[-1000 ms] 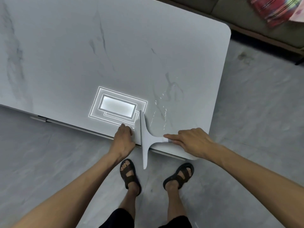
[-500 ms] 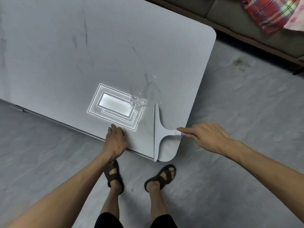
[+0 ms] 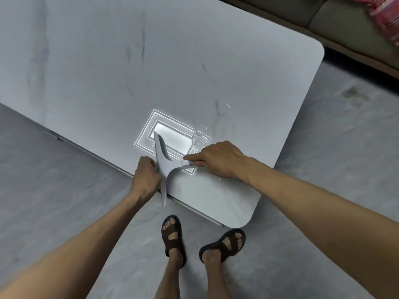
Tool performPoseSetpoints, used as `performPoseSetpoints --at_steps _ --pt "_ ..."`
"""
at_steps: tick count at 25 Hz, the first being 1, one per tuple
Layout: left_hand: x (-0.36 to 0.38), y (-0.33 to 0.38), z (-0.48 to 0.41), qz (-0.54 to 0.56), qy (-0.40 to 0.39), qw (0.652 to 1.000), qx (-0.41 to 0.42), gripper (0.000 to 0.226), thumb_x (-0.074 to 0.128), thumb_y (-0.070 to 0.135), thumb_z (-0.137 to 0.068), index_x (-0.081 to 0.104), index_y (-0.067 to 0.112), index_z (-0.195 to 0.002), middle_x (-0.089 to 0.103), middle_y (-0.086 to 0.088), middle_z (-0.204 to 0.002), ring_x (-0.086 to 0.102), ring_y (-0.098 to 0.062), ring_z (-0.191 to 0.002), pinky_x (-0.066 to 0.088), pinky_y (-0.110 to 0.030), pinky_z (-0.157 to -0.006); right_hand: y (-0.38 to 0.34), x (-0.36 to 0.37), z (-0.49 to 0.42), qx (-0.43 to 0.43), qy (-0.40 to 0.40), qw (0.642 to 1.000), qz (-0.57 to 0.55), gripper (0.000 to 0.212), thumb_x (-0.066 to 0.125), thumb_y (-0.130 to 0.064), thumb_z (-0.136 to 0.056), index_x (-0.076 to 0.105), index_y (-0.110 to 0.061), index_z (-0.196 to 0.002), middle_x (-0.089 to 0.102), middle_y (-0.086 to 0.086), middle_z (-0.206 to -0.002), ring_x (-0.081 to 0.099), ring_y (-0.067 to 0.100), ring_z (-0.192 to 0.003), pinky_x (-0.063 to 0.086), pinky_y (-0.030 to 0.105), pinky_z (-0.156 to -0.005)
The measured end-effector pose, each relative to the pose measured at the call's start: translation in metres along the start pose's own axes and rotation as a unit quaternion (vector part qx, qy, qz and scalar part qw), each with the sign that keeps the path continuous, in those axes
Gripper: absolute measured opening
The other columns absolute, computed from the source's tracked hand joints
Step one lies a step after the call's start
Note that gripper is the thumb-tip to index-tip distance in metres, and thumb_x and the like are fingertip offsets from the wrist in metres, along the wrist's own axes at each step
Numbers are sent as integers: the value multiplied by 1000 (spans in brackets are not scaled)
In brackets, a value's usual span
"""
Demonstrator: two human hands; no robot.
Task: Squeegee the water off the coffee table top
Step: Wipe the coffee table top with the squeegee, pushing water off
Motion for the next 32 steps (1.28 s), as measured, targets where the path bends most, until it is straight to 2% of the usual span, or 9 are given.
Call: performPoseSetpoints --at_steps 2,6,10,14,18,22,26,29,32 --pt "5 3 -10 -21 -6 999 29 17 54 9 -79 38 13 -77 51 -13 -91 51 -24 -69 37 -31 -50 25 -8 6 36 18 999 -24 40 18 -61 -95 42 -55 -127 67 -9 -109 63 24 -98 40 33 -65" --pt "18 19 -15 -93 -63 992 61 19 55 0 -75 43 9 -86 40 -10 -107 46 -28 -89 45 -38 -64 75 -19 59 136 44 989 -45 52 7 -64 -87 35 -60 -131 68 -11 -107 62 25 -98 34 32 -66" --pt "25 43 -9 -82 -102 988 86 14 50 2 -76 42 9 -85 44 -7 -92 41 -19 -67 31 -30 -52 97 -23 116 220 15 974 -44 40 21 -53 -99 32 -57 -137 69 -7 -105 64 25 -96 42 32 -67" --pt "21 78 -10 -33 -95 992 78 6 45 16 -86 46 11 -89 56 -3 -78 47 -18 -62 32 -30 -51 99 -47 137 255 50 964 -63 50 11 -63 -92 33 -56 -137 70 -7 -98 65 25 -84 41 32 -61" --pt "6 110 -36 -32 -79 992 94 8 52 10 -88 45 9 -92 58 -5 -86 51 -23 -72 38 -31 -61 121 -92 99 307 128 928 -171 46 16 -59 -94 31 -47 -136 67 -2 -115 60 33 -103 37 33 -71" --pt "-10 143 -88 -35 -44 992 114 10 50 7 -84 46 -1 -80 52 -14 -91 45 -26 -73 34 -33 -56 184 -131 14 389 153 867 -271 37 21 -47 -99 34 -41 -134 63 8 -107 54 38 -104 38 36 -75" --pt "-16 166 -125 -69 -59 980 175 19 50 5 -83 40 9 -67 48 -13 -89 47 -31 -79 43 -41 -69 215 -137 -46 429 162 850 -260 43 24 -34 -102 30 -31 -144 55 10 -132 47 38 -117 32 33 -81" --pt "-15 174 -143 -26 -59 988 143 19 45 7 -78 31 16 -68 38 0 -75 36 -20 -63 32 -31 -56 191 -112 -25 423 150 861 -240 44 29 -25 -102 26 -30 -146 63 12 -114 55 37 -100 42 37 -79" --pt "-10 187 -149 -32 -79 982 171 27 46 4 -76 28 22 -68 37 5 -78 34 -13 -63 33 -29 -60 153 -83 33 400 113 877 -241 51 35 -21 -103 21 -30 -151 63 7 -83 59 25 -72 50 36 -68"
Point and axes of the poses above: each hand's wrist, its own z-axis away from the middle knuckle, its own x-axis out of the palm, y = z × x, the point moved 3 cm from there along -z, towards the middle knuckle
